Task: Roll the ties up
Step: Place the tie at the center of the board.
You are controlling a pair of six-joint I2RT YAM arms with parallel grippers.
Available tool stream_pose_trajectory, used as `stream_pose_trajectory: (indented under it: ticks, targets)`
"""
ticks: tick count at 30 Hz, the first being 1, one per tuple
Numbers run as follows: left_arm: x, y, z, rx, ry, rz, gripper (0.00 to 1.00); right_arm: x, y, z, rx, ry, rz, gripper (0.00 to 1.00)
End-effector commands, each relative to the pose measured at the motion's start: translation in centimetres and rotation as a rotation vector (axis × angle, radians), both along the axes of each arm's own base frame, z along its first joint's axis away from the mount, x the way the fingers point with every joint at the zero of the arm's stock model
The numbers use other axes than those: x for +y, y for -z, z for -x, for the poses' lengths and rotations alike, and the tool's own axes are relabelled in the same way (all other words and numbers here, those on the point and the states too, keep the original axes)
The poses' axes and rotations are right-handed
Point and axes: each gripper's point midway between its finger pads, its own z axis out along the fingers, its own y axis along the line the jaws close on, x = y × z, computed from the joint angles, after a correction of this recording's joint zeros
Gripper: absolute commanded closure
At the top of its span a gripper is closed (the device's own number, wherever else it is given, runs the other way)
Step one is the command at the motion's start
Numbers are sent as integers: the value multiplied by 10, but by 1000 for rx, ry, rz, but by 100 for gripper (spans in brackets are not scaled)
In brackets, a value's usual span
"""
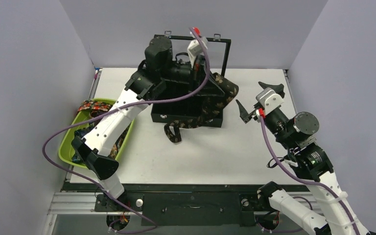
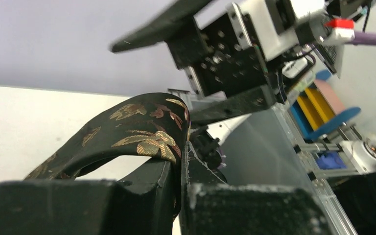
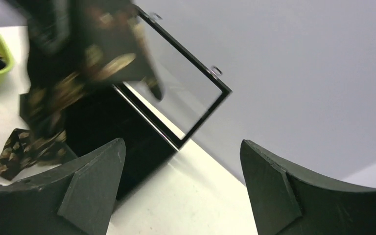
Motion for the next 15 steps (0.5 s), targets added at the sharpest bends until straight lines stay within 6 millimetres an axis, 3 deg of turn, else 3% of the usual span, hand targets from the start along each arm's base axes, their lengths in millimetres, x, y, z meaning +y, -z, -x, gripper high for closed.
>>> stream_pose_trajectory:
  ticks: [1, 7, 11, 13, 14, 15]
  targets:
    - [-15, 18, 34, -123, 5, -90, 100, -54, -7, -9, 57, 297, -46, 16]
    - [-89, 139, 10, -338, -132, -389, 100, -154, -11, -11, 167, 719, -175, 12]
    - [-128, 189, -11, -389, -183, -455, 100, -207, 3, -8, 260, 892, -193, 12]
    - [-135, 206, -21, -400, -179, -488, 79, -226, 21, -9, 342, 931, -168, 13]
    - [-130, 214, -20, -395, -164, -521, 53, -230, 35, -11, 409, 930, -146, 14]
    - [-125, 214, -28, -395, -172, -531, 40, -235, 45, -6, 465, 917, -107, 15]
